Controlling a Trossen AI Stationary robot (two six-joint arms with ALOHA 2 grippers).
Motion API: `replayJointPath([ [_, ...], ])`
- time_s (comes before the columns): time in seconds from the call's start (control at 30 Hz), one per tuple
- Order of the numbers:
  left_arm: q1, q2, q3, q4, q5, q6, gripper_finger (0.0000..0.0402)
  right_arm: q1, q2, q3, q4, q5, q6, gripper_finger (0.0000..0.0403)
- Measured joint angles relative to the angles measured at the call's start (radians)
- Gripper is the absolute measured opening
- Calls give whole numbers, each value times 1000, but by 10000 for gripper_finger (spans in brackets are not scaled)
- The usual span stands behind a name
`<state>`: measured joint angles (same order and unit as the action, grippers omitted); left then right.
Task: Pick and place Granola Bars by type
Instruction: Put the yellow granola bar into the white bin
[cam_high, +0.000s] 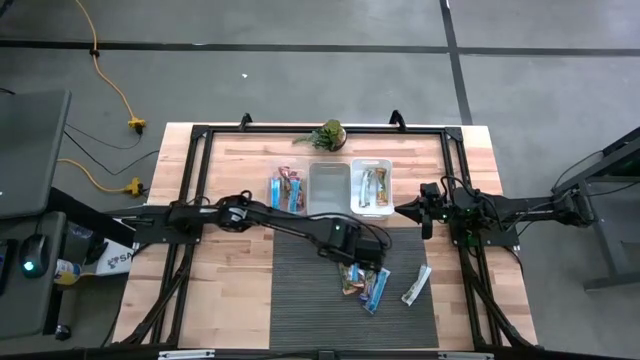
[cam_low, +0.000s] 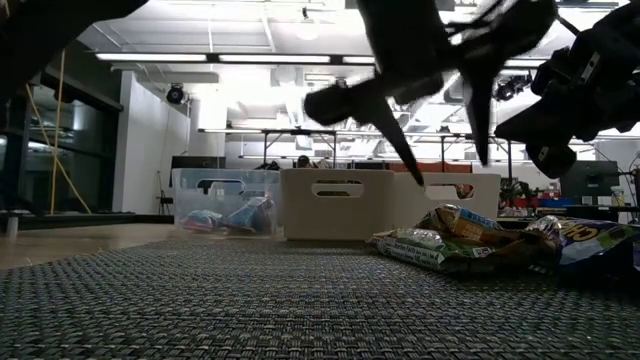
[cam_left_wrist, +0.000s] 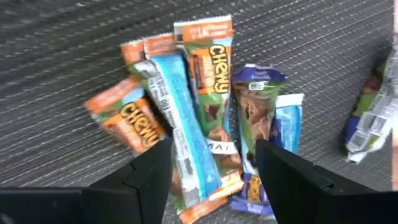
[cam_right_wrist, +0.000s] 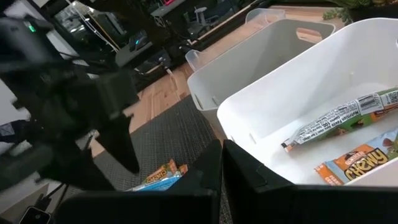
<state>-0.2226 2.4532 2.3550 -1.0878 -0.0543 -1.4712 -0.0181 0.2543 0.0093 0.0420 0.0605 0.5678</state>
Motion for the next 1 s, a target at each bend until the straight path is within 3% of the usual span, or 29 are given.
replayJointPath([
  [0.43,8,22,0,-15,-19,10,221,0,1,0,0,0,0,0],
  [1.0,42,54,-1,-23,33,64,221,0,1,0,0,0,0,0],
])
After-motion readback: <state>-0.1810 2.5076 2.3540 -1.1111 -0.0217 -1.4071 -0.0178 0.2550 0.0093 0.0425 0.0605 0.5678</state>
